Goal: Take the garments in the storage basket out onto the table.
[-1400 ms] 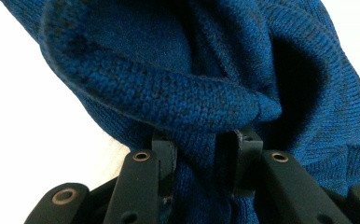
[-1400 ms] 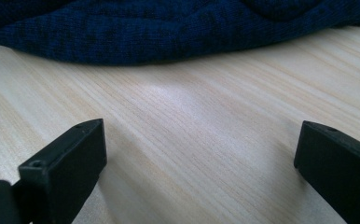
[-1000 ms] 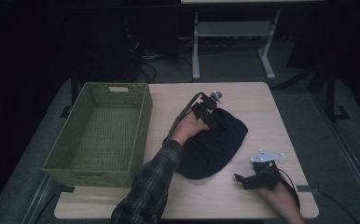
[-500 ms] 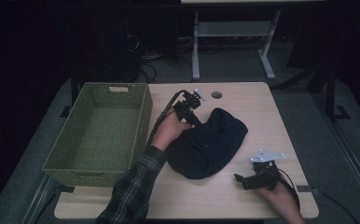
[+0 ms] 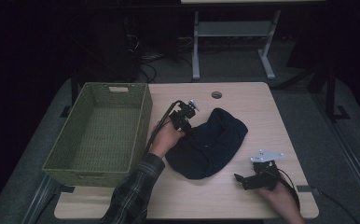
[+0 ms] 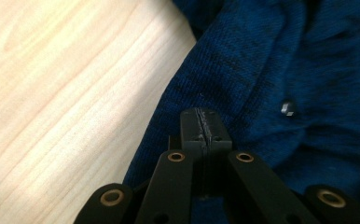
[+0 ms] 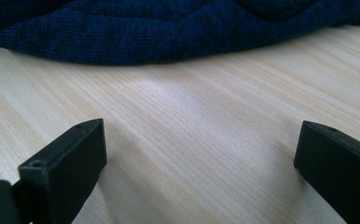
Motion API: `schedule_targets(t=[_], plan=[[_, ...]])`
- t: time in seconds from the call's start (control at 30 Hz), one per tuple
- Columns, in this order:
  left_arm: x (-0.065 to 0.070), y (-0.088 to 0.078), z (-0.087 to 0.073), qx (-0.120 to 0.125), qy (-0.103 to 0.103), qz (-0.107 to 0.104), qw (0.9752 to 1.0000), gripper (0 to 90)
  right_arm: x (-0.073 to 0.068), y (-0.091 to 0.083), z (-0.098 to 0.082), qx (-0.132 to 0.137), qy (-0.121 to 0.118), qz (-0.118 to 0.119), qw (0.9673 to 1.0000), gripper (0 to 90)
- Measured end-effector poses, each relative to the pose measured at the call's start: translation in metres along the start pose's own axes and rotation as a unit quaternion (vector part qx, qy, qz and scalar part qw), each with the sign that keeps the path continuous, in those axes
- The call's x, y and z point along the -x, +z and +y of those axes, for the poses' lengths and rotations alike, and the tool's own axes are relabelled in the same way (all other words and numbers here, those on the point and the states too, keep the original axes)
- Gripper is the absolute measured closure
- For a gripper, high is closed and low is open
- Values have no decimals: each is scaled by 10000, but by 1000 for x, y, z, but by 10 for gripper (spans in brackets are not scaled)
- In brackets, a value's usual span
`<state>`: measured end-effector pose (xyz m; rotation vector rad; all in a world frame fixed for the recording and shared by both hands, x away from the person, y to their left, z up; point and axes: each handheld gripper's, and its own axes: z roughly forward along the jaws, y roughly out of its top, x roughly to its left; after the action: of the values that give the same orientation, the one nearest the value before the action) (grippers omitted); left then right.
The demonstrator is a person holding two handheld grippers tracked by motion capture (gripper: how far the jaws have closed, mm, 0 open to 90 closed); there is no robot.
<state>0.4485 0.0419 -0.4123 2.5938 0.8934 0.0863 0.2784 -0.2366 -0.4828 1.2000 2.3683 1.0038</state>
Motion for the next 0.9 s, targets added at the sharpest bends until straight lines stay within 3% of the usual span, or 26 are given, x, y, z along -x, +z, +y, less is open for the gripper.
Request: schedule_targets(t=[0.23,0.4,0.73,0.8,0.9], plan=[[-6,26,-1,-353,-126,171,9992,898,0,0,0,3,-6,-2,10000,20],[-7,25,-6,-383,-288,156,9987,900,0,0,0,4,-6,-2,10000,20],[7,15,-29,-489,-298,-19,9984,899,0,0,0,4,0,-8,10000,24],[10,12,-34,-471,-267,-93,9985,899,0,0,0,18,6,-12,10000,59],[15,10,-42,-365,-290,-196,9987,899,-1,-4,3,-25,-122,78,9999,189]])
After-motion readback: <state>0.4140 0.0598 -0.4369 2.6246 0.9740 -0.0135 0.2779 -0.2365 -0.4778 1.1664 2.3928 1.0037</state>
